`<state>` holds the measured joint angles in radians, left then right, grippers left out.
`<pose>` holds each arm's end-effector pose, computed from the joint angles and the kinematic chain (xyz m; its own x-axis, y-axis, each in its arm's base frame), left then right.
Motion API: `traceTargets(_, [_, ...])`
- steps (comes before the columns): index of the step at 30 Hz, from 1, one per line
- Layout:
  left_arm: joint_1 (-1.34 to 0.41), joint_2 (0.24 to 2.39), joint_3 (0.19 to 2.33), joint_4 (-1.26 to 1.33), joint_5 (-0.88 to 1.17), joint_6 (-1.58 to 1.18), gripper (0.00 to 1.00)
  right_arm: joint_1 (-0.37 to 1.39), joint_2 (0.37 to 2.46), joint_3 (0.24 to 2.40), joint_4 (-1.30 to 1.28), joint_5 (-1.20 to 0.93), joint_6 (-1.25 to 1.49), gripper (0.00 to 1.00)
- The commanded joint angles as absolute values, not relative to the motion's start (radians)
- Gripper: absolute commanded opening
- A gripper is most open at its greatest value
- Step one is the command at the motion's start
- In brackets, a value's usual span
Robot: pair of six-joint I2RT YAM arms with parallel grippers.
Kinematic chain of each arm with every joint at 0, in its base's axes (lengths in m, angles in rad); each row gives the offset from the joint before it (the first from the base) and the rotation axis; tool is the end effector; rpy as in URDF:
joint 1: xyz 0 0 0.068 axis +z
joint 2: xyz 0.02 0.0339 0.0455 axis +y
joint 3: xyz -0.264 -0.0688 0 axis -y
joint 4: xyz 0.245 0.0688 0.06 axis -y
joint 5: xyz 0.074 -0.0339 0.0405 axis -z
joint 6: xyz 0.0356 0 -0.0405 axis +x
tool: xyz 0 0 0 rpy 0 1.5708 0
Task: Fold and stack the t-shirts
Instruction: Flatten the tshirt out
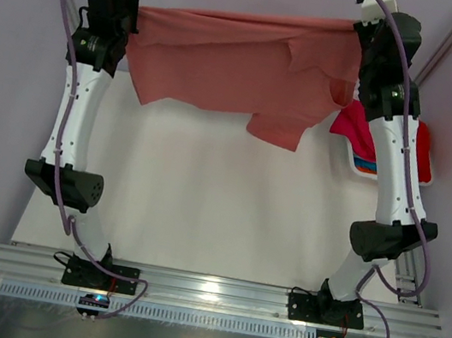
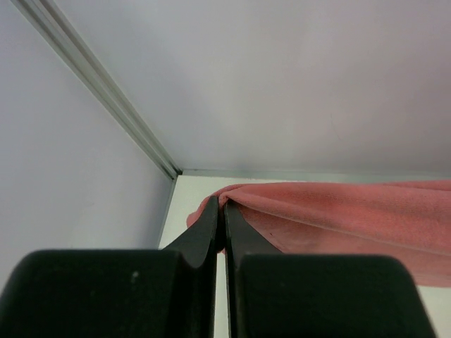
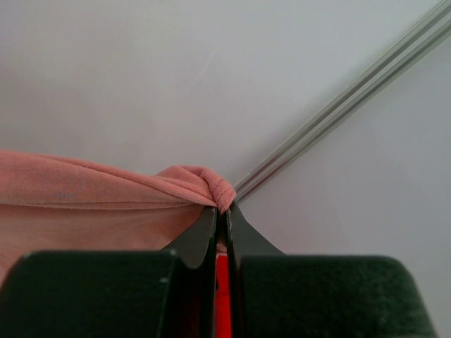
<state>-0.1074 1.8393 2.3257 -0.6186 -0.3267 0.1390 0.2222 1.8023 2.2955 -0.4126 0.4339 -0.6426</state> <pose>0.3844 -0.0299 0.5214 -0.1596 0.1492 -0.9759 -0.1945 0.9644 0.1792 0.3680 0.0678 0.5479 -0.0623 -0.5715 -0.8182 0.2142 0.7931 -0.5702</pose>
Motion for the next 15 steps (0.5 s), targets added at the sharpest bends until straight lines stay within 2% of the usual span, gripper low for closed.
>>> traceTargets(1, [-0.06, 1.757, 2.301, -0.66, -0.312, 0.117, 0.0, 0.179, 1.678, 2.286, -0.51, 0.436, -0.591, 0.03])
traceTargets(6, [-0.06, 1.639, 2.255, -0.703, -0.253, 0.133, 0.0, 0.193, 1.49, 2.202, -0.621, 0.353, -0.566, 0.03])
traceTargets(10, [-0.06, 1.487, 2.148, -0.715, -0.22, 0.141, 0.0, 0.21, 1.283, 2.039, -0.528, 0.243, -0.598, 0.03])
traceTargets(15, [-0.061, 1.338, 2.016, -0.716, -0.198, 0.132, 0.0, 0.232, 1.167, 2.077, -0.541, 0.244, -0.523, 0.03])
